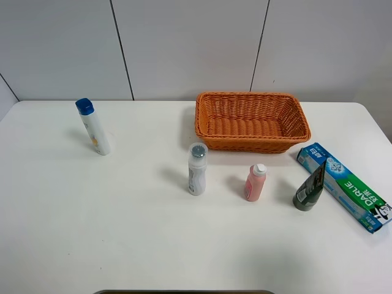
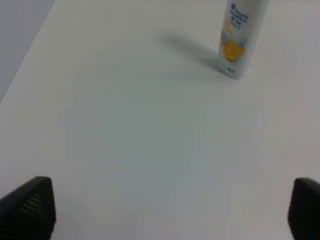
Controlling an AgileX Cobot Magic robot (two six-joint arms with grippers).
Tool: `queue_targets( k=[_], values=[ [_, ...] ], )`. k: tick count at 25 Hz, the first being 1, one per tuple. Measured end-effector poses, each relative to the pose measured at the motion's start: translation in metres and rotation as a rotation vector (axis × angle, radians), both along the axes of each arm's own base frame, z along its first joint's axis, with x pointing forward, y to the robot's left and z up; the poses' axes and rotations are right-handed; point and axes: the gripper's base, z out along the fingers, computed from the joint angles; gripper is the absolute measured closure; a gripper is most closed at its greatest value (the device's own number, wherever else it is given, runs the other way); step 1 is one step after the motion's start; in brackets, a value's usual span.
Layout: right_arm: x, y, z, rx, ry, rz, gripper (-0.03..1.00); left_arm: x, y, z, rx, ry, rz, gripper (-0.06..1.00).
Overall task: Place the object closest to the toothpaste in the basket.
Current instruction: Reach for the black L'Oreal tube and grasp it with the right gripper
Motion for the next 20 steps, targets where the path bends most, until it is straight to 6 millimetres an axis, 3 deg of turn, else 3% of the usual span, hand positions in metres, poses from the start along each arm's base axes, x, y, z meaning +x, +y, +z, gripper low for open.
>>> queue_targets(
  k=[20],
  values=[
    [0.0000, -0.0001, 0.0000, -0.001, 0.000, 0.000, 0.29, 0.0000, 0.0000, 0.0000, 0.000, 0.000, 0.000, 0.00]
  ],
)
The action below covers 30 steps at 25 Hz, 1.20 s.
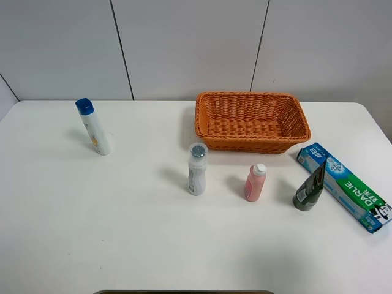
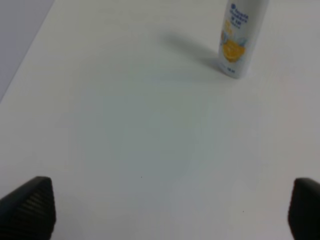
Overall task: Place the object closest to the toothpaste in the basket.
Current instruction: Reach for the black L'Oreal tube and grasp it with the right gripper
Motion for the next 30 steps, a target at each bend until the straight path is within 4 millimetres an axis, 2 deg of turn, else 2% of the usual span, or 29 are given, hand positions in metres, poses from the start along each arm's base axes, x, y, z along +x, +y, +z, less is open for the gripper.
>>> queue_targets(
  k=[7, 10, 13, 18, 23, 26, 30],
  values=[
    [0.000, 0.000, 0.000, 0.005, 0.001, -0.003, 0.29, 0.000, 0.000, 0.000, 0.000, 0.000, 0.000, 0.00],
    [0.008, 0.000, 0.002, 0.026, 0.049, -0.013, 0.29, 0.000, 0.000, 0.000, 0.000, 0.000, 0.000, 0.00],
    [0.021, 0.000, 0.016, 0.040, 0.103, -0.022, 0.29, 0.000, 0.000, 0.000, 0.000, 0.000, 0.000, 0.00],
    [0.055, 0.003, 0.041, 0.082, 0.221, -0.003, 0.29, 0.000, 0.000, 0.000, 0.000, 0.000, 0.000, 0.00],
    [0.096, 0.014, 0.059, 0.249, 0.347, 0.030, 0.29, 0.000, 0.000, 0.000, 0.000, 0.000, 0.000, 0.00],
    [0.121, 0.018, 0.061, 0.363, 0.434, -0.011, 0.29, 0.000, 0.000, 0.000, 0.000, 0.000, 0.000, 0.00],
    [0.153, 0.018, 0.047, 0.442, 0.576, -0.093, 0.29, 0.000, 0.000, 0.000, 0.000, 0.000, 0.000, 0.00]
  ],
)
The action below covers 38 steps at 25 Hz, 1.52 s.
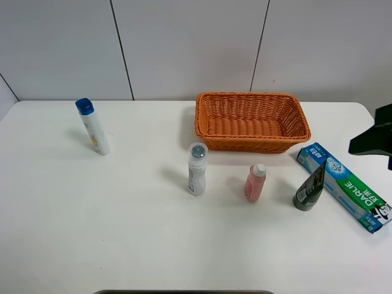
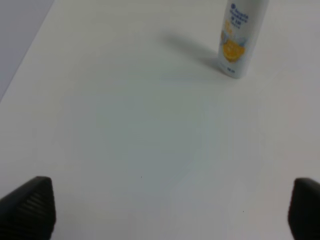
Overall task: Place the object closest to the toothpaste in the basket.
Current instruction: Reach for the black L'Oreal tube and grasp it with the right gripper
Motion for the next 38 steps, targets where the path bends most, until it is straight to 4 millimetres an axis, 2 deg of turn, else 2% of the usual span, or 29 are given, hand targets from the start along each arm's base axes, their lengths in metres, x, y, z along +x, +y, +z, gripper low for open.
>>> queue_targets(
  k=[3, 5, 7, 14, 26, 38],
  values=[
    [0.020, 0.000, -0.016, 0.028, 0.113, -0.048, 0.29, 0.000, 0.000, 0.000, 0.000, 0.000, 0.000, 0.00],
    [0.025, 0.000, -0.020, 0.038, 0.146, -0.066, 0.29, 0.000, 0.000, 0.000, 0.000, 0.000, 0.000, 0.00],
    [0.042, -0.002, -0.038, 0.037, 0.252, -0.104, 0.29, 0.000, 0.000, 0.000, 0.000, 0.000, 0.000, 0.00],
    [0.065, -0.006, -0.070, -0.005, 0.401, -0.127, 0.29, 0.000, 0.000, 0.000, 0.000, 0.000, 0.000, 0.00],
    [0.098, -0.009, -0.106, -0.019, 0.427, -0.181, 0.29, 0.000, 0.000, 0.000, 0.000, 0.000, 0.000, 0.00],
    [0.124, -0.012, -0.153, -0.048, 0.469, -0.205, 0.29, 0.000, 0.000, 0.000, 0.000, 0.000, 0.000, 0.00]
  ],
)
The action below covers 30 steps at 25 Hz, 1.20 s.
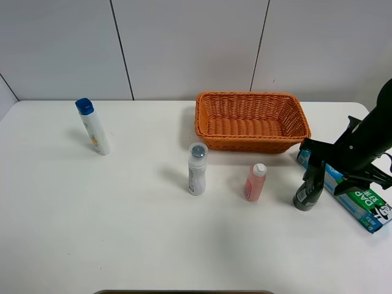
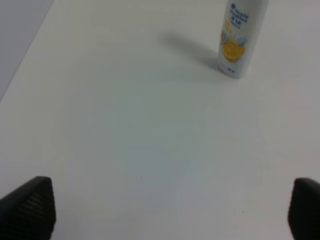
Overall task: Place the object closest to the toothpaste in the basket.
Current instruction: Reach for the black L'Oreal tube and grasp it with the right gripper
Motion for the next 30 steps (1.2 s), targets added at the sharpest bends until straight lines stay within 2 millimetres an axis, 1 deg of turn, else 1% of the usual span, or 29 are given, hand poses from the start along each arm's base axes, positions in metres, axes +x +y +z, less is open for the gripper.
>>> queue_targets(
  k=[5, 7, 20, 27, 30],
  values=[
    [0.006, -0.001, -0.012, -0.006, -0.001, -0.007, 0.30, 0.000, 0.000, 0.000, 0.000, 0.000, 0.000, 0.00],
    [0.008, -0.001, -0.014, -0.008, -0.010, -0.009, 0.31, 0.000, 0.000, 0.000, 0.000, 0.000, 0.000, 0.00],
    [0.012, -0.001, -0.021, -0.012, -0.015, -0.013, 0.51, 0.000, 0.000, 0.000, 0.000, 0.000, 0.000, 0.00],
    [0.013, -0.002, -0.021, -0.014, -0.031, -0.016, 0.66, 0.000, 0.000, 0.000, 0.000, 0.000, 0.000, 0.00],
    [0.014, -0.002, -0.021, -0.015, -0.037, -0.016, 0.67, 0.000, 0.000, 0.000, 0.000, 0.000, 0.000, 0.00]
  ],
)
